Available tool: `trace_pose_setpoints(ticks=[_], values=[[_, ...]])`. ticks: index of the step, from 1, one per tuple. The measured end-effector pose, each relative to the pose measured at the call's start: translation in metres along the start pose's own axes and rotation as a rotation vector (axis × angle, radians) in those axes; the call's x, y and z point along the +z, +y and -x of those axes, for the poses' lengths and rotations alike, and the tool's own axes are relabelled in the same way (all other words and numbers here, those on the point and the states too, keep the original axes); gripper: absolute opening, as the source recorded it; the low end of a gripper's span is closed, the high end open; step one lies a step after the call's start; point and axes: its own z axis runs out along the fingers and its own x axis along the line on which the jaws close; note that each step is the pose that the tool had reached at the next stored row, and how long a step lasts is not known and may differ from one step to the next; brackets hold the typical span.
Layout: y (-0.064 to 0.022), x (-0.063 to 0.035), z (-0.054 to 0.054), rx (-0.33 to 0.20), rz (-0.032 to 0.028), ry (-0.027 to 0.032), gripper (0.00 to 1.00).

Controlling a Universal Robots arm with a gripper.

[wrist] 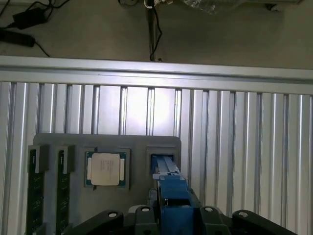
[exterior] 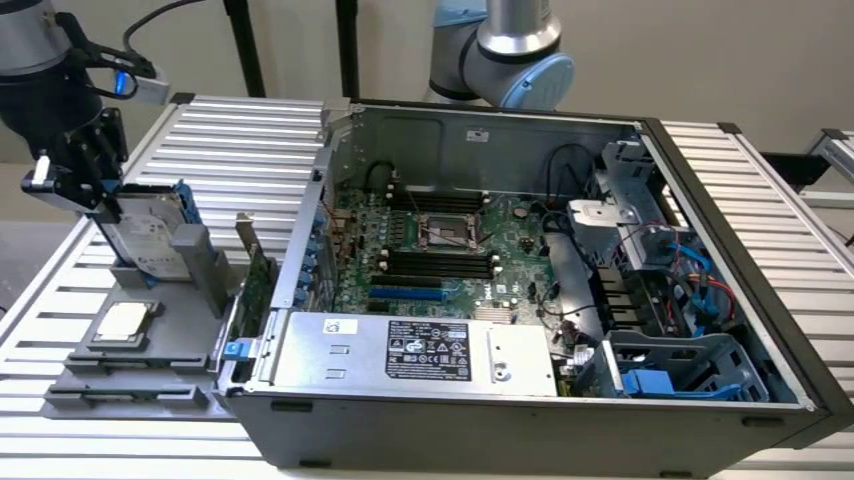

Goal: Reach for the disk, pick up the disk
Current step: 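Pick up the disk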

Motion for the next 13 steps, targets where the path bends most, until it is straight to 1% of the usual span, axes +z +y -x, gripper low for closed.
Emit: trace_pose_setpoints(ticks=[4,7,11,13], values=[[0.0001,-0.0001,-0.0041,0.001,0.0000,-0.0002,0.33],[0.0001,-0.0001,-0.0066,0.002,-0.0002,-0.0019,0.33],[0.0002,-0.0003,-0.0076,0.002,-0.0002,-0.0070,0.33],[0.0002,-0.0002,-0.0077,0.002,-0.0009,-0.0114,0.33]])
